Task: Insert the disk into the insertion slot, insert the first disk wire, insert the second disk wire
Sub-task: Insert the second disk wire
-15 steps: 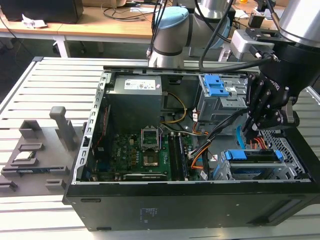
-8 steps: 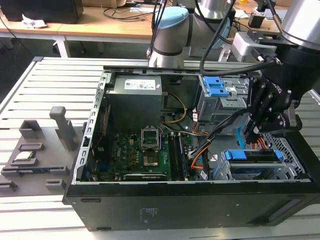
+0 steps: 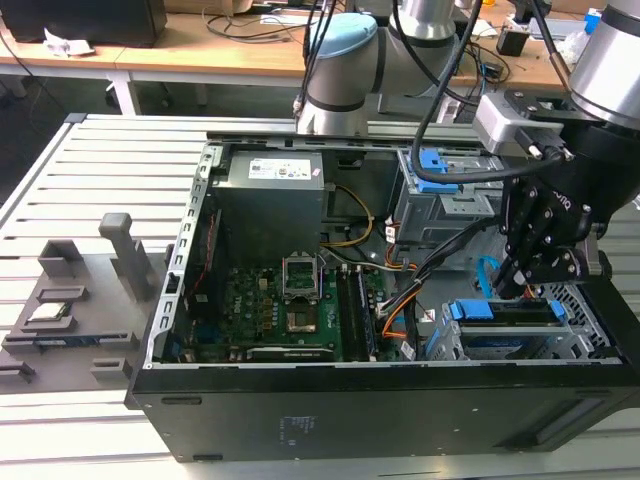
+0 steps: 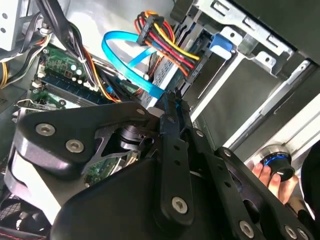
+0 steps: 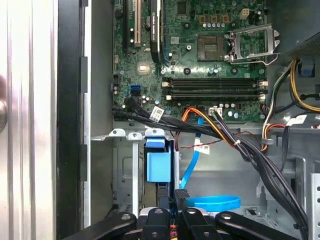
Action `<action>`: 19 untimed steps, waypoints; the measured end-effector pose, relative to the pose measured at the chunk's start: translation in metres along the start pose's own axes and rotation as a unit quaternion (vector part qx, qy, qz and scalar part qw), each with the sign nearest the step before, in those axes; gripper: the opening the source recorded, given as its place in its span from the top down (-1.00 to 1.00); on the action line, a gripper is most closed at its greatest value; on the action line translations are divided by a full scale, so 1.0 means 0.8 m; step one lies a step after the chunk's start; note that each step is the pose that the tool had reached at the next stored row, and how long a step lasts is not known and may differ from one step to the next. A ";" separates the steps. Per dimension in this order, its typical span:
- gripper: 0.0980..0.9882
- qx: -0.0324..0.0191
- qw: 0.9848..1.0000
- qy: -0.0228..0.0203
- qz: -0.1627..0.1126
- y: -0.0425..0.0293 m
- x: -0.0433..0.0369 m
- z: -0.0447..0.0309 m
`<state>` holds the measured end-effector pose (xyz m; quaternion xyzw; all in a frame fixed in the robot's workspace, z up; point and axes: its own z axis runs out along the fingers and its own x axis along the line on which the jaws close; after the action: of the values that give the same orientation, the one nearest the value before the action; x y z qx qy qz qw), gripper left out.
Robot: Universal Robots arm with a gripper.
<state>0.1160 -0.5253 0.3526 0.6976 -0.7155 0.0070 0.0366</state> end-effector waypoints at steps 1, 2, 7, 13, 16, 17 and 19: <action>0.86 0.000 1.000 0.000 0.000 -0.0016 0.000 0.0008; 0.86 0.000 1.000 0.000 0.000 -0.0029 0.000 0.0015; 0.86 0.000 1.000 0.000 0.000 -0.0060 0.002 0.0058; 0.86 0.000 1.000 0.000 0.000 -0.0100 0.002 0.0130; 0.86 0.000 1.000 0.000 0.000 -0.0102 0.002 0.0182; 0.86 0.000 1.000 0.000 0.000 -0.0102 0.002 0.0182; 0.86 0.000 1.000 0.000 0.000 -0.0102 0.002 0.0186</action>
<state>0.1235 -0.5278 0.3374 0.6977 -0.7154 0.0070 0.0366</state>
